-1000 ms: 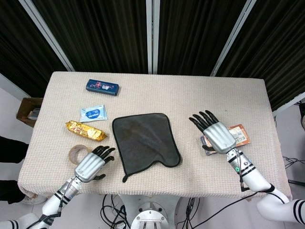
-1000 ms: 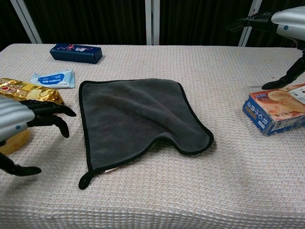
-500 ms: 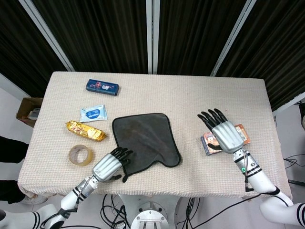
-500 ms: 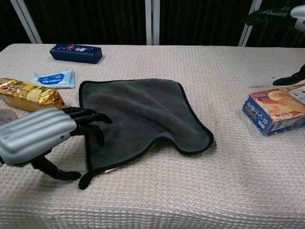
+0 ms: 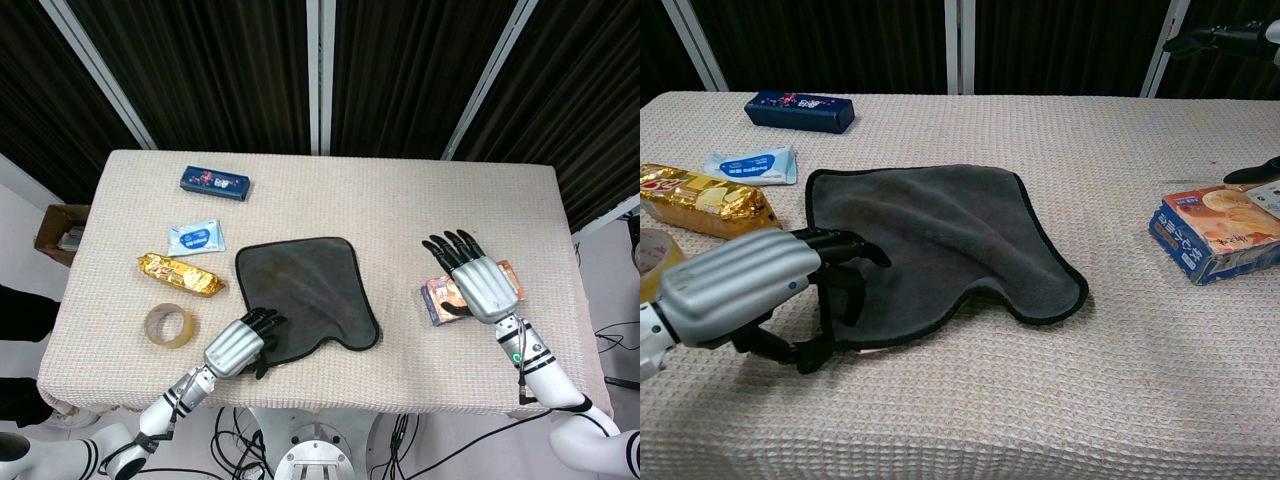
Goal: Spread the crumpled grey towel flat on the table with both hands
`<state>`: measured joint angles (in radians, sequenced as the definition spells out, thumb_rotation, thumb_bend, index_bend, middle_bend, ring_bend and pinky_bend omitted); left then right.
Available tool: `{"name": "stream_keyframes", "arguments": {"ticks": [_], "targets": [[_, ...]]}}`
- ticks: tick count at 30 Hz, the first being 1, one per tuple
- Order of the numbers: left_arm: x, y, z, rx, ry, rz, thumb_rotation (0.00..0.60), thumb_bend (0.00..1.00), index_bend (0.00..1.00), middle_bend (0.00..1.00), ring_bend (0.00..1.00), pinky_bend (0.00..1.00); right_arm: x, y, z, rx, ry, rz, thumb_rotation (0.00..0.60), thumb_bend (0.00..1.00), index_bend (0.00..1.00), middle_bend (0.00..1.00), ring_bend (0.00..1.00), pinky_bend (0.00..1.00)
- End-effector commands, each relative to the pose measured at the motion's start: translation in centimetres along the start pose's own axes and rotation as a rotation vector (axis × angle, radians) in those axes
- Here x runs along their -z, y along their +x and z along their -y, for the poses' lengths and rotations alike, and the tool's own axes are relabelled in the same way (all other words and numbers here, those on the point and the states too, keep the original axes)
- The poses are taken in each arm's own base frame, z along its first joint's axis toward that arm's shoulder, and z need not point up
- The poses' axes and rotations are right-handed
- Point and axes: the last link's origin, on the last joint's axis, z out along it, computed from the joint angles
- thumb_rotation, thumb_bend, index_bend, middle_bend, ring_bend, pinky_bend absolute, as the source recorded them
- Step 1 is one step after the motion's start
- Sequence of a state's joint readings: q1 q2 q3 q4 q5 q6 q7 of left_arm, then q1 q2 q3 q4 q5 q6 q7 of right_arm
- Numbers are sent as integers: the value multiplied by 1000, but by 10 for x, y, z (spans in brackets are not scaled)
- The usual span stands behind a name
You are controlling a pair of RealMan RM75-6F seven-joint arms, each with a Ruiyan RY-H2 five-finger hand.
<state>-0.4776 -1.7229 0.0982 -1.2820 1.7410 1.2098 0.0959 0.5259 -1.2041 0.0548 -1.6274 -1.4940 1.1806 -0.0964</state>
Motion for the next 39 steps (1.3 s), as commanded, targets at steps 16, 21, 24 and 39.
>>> {"name": "stream_keyframes", "arguments": {"ticks": [16,21,24,39], "targets": [[33,6,17,30,71,-2,600,514,544,190,120,177,-3,-3,3,-6,3,5,600,16,9,69,0,0],[41,3,21,38,92,22,600,513,540,190,121,177,-4,-6,5,-5,7,14,600,17,9,69,0,0],[42,2,19,39,88,35,600,479,470,182,120,177,-3,-6,6,-2,6,18,600,17,9,69,0,0],[84,128,120,15,536,-318,600,155,133,125,120,176,19,31,-49,-7,-201,-92,600,218,9,116,0,0]]}}
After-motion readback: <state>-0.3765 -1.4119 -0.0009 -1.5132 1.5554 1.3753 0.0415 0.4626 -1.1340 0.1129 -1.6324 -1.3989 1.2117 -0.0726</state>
